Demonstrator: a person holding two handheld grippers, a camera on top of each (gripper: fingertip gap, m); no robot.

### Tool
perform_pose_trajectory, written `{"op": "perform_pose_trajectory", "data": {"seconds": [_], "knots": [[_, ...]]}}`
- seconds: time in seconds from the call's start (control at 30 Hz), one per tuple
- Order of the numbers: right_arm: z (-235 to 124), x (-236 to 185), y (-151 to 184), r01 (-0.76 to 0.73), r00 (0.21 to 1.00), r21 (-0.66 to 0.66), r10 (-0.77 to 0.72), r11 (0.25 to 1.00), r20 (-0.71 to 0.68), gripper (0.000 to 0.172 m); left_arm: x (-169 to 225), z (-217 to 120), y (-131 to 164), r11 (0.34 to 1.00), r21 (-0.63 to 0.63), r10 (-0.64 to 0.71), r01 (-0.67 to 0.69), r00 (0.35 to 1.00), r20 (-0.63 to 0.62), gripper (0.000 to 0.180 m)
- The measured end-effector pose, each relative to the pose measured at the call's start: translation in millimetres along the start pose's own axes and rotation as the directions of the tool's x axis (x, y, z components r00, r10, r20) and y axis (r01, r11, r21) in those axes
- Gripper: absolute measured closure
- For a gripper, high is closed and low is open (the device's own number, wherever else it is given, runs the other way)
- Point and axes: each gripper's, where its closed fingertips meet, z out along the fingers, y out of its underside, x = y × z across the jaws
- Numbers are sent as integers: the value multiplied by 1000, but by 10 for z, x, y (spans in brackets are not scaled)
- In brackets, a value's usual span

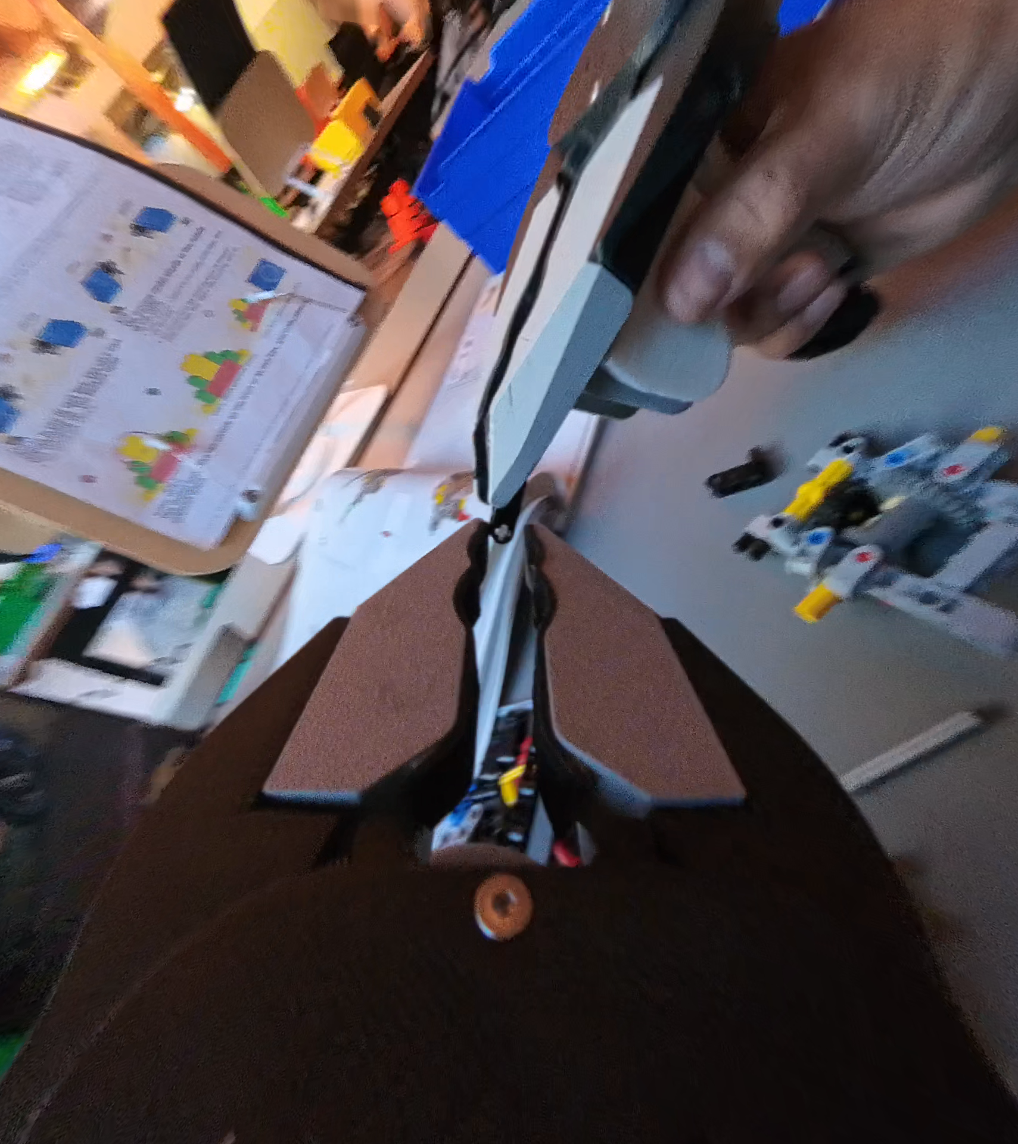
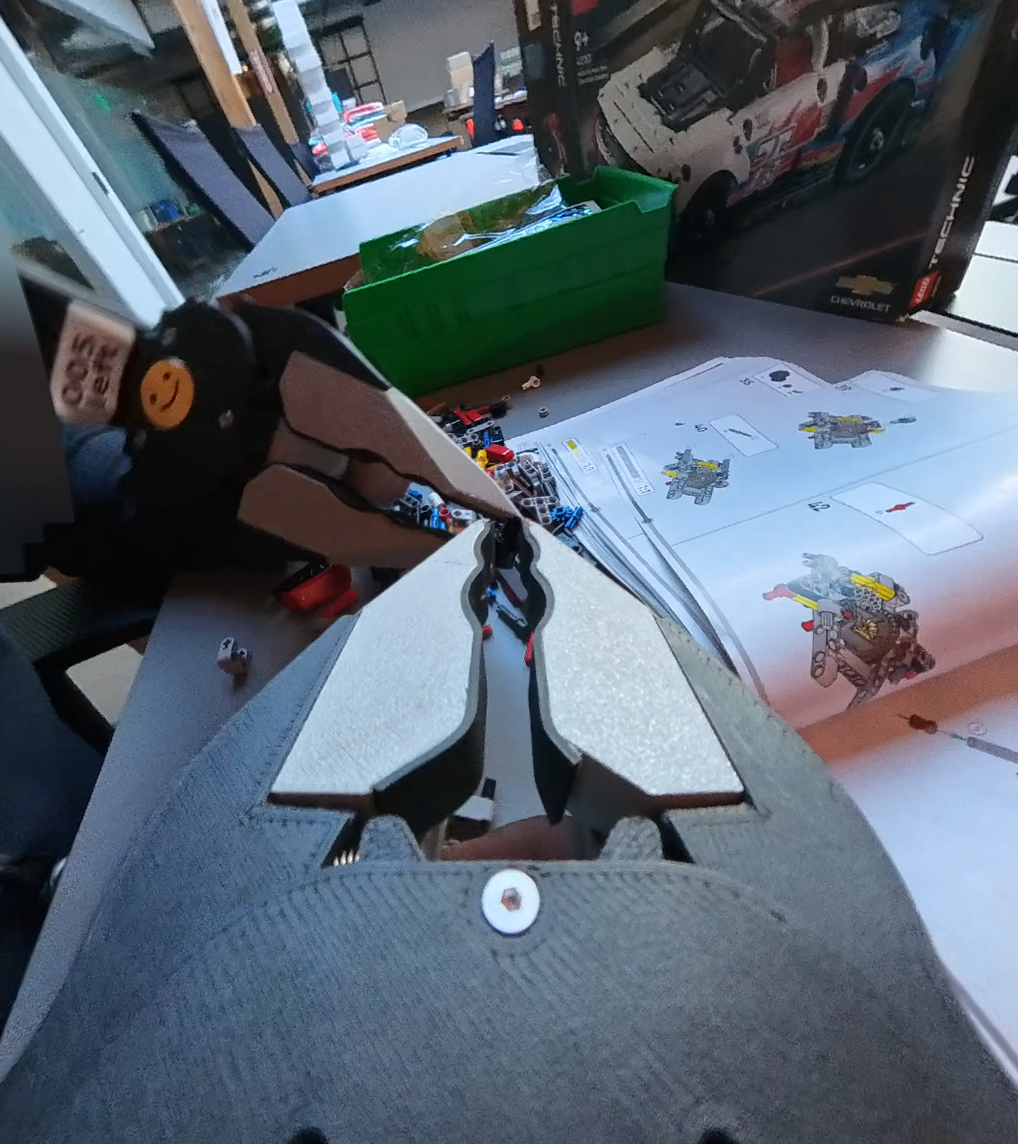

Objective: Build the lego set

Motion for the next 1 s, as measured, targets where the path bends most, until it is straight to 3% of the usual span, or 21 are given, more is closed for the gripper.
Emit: {"op": "perform_pose_trajectory", "data": {"seconds": [0.1,0.23,0.3,0.47,0.6,0.7,0.83,1.0], "knots": [[-77,-157,-67,71,992,43,-75,997,98,167,50,-69,-90,976,72,-189,203,968,-168,166],[-125,-306,-36,222,964,42,-226,974,141,167,200,-163,-212,910,73,-345,407,845,-409,162],[-145,-374,-44,289,944,67,-296,955,146,167,208,-206,-263,890,86,-366,448,813,-453,171],[-178,-458,-38,411,898,88,-419,908,133,168,272,-228,-297,891,94,-348,444,802,-485,173],[-175,-384,-20,335,932,50,-339,941,126,167,204,-187,-227,948,112,-242,299,901,-359,174],[-140,-172,66,207,976,-43,-204,977,74,162,97,-90,-32,999,35,6,-1,992,-123,174],[-81,-91,157,39,996,-100,-30,994,88,155,55,-20,40,991,-32,128,-129,992,-13,174],[-55,-133,111,-19,993,-75,27,997,114,155,-69,-28,82,963,-90,260,-253,961,90,174]]}}
